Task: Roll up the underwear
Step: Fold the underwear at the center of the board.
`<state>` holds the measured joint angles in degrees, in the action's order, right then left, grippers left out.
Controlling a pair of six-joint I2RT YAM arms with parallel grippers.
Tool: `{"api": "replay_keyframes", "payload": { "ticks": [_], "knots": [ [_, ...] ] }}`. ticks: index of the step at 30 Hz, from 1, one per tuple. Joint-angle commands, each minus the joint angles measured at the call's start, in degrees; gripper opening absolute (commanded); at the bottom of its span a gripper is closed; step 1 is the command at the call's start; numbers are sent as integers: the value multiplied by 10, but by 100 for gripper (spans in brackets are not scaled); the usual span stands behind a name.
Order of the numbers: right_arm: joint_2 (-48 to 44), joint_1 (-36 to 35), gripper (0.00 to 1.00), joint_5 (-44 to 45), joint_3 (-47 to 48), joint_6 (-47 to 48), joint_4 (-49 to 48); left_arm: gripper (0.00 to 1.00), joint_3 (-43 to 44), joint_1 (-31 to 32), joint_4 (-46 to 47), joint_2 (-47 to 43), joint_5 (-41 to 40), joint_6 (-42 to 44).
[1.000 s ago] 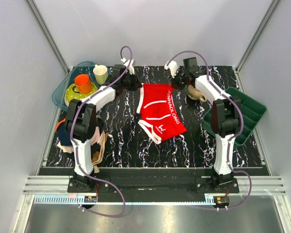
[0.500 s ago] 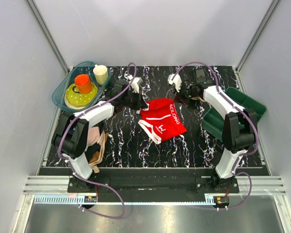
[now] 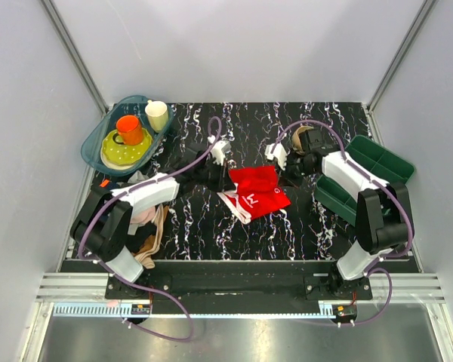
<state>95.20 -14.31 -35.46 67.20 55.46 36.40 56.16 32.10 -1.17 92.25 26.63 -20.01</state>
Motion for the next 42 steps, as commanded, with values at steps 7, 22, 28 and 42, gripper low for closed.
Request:
{"api": "replay_keyframes", "payload": {
  "ticks": [7, 22, 28, 42],
  "knots": [
    [-43, 3, 0, 1, -40, 49, 26, 0, -29, 39, 13, -12, -8, -10],
    [-50, 3, 5, 43, -94, 93, 33, 0, -54, 82, -6, 14, -6, -15],
    [-57, 3, 12, 61, -113, 128, 60, 7, -76, 104, -3, 20, 3, -26],
    [-51, 27, 41, -93, 39, 43, 169, 64, -27, 50, -105, -150, -72, -11]
  ]
}}
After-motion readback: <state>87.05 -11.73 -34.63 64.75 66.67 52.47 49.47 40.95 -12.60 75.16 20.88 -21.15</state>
